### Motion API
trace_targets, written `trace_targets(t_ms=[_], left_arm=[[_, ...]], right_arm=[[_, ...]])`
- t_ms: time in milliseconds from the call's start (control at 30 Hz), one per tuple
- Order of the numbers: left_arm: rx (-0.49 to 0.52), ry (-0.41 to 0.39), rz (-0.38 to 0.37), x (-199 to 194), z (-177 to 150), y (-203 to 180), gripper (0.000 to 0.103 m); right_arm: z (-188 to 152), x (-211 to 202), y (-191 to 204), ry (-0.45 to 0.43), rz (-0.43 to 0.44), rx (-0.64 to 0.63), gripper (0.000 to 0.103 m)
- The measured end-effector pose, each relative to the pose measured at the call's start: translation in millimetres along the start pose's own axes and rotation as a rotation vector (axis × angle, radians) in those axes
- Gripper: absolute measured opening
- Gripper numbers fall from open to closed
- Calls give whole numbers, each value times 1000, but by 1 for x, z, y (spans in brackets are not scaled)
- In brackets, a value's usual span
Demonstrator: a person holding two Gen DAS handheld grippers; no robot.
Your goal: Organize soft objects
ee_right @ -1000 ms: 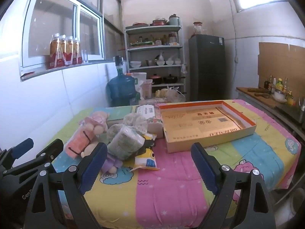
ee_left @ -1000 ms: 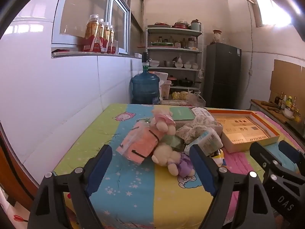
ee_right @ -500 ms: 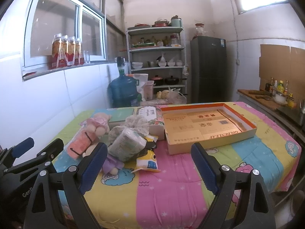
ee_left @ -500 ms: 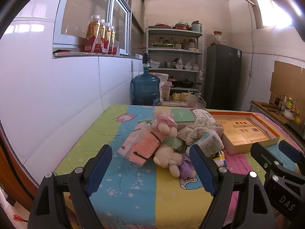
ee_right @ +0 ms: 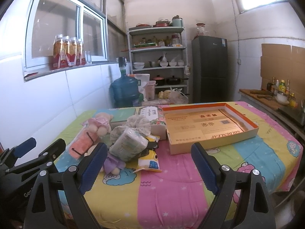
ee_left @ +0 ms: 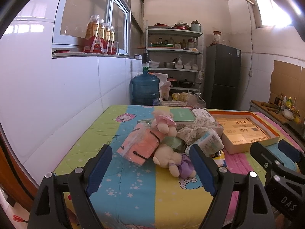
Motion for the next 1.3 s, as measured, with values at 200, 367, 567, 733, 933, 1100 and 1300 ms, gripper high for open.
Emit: trace_targets(t_ms=[200, 367, 567, 733, 933, 1100, 1300], left_arm=[[1, 0, 1, 0, 0, 0, 83], [1, 0, 0, 0, -1, -1, 83], [0, 1, 1, 0, -1, -1, 83], [0, 2, 2, 1, -2, -1, 83], [-5, 5, 3, 2, -3, 1, 83], [-12, 15, 6, 8, -5, 5, 83], [-17, 21, 9, 11, -5, 10, 83]], right_arm=[[0, 0, 1, -1, 5, -2, 90], [0, 0, 2, -2, 9, -2, 90], [-1, 0, 3, -2, 11, -2, 90], [-2, 0, 6, 1, 15, -3, 90], [-3, 1, 7, 3, 18, -3, 90], [-4, 3, 9, 9, 30, -4, 90], [-4, 4, 11, 10, 34, -8, 90]])
Point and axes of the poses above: each gripper's, at about its wrist camera, not at the fingertips, and x roughly the way its jaws point, y to its left, z to its top, the point moved 9 cm from there along x, roughly the way its jaws point, and after that the axes turned 10 degrees about y, right-handed, at the moved point
